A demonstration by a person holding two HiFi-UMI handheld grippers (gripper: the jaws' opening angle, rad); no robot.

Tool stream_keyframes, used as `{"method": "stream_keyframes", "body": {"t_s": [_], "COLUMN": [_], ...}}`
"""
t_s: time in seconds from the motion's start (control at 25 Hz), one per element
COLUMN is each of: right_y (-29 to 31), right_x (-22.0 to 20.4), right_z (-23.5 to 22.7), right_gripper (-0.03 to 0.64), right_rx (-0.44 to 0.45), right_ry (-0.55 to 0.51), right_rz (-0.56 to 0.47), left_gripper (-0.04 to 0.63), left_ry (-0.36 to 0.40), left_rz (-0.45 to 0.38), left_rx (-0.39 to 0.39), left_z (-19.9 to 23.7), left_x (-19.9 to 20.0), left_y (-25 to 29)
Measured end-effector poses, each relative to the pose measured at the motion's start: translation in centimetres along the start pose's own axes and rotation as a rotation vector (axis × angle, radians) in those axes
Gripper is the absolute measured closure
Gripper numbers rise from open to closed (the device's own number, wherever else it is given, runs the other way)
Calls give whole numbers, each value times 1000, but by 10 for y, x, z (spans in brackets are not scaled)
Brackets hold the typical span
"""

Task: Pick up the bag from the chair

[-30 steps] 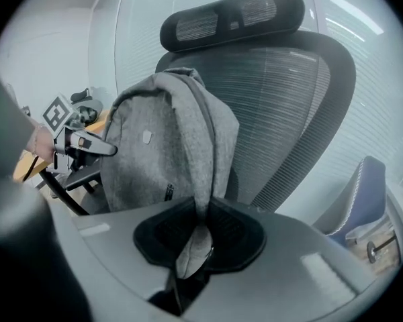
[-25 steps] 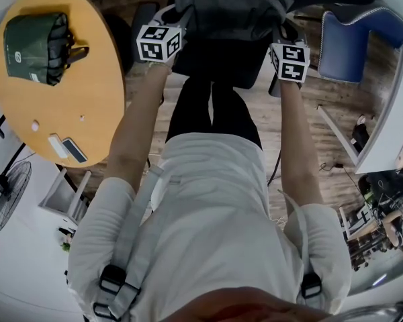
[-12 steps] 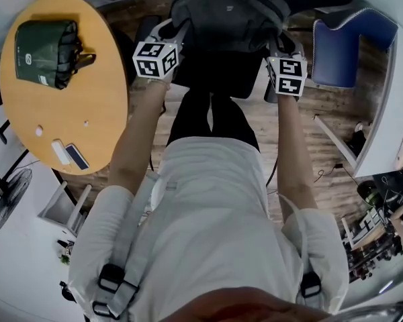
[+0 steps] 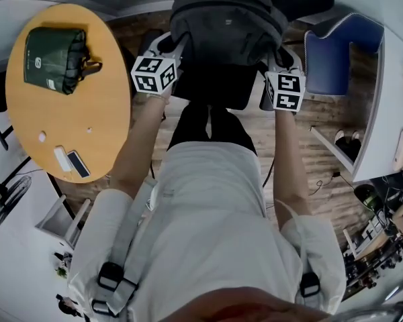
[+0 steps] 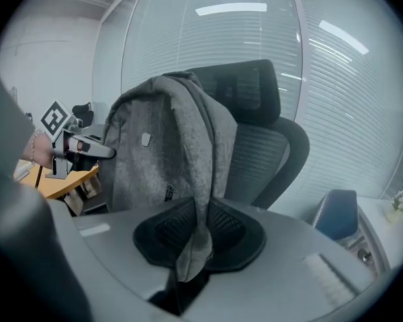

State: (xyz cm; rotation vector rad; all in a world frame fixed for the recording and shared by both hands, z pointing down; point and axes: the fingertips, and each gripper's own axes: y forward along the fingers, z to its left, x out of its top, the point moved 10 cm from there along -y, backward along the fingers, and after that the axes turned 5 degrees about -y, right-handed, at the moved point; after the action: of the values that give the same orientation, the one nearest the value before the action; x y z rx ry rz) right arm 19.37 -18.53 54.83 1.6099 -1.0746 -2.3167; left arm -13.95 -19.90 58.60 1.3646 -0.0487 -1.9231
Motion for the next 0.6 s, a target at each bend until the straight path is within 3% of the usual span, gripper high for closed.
{"method": "stream_keyframes", "body": {"t_s": [0.6], "right_y": [-65], "right_x": [40], "right_z": [4], "right_gripper": [568], "right_rx": [-29], "right_ry": [7], "right_rz": [-67], "left_gripper": [525], "left_ry": [14], "left_rz": [-46], "left_rx": [-13], "left_z": [-41], "left_x": [45], "left_y": [-54]}}
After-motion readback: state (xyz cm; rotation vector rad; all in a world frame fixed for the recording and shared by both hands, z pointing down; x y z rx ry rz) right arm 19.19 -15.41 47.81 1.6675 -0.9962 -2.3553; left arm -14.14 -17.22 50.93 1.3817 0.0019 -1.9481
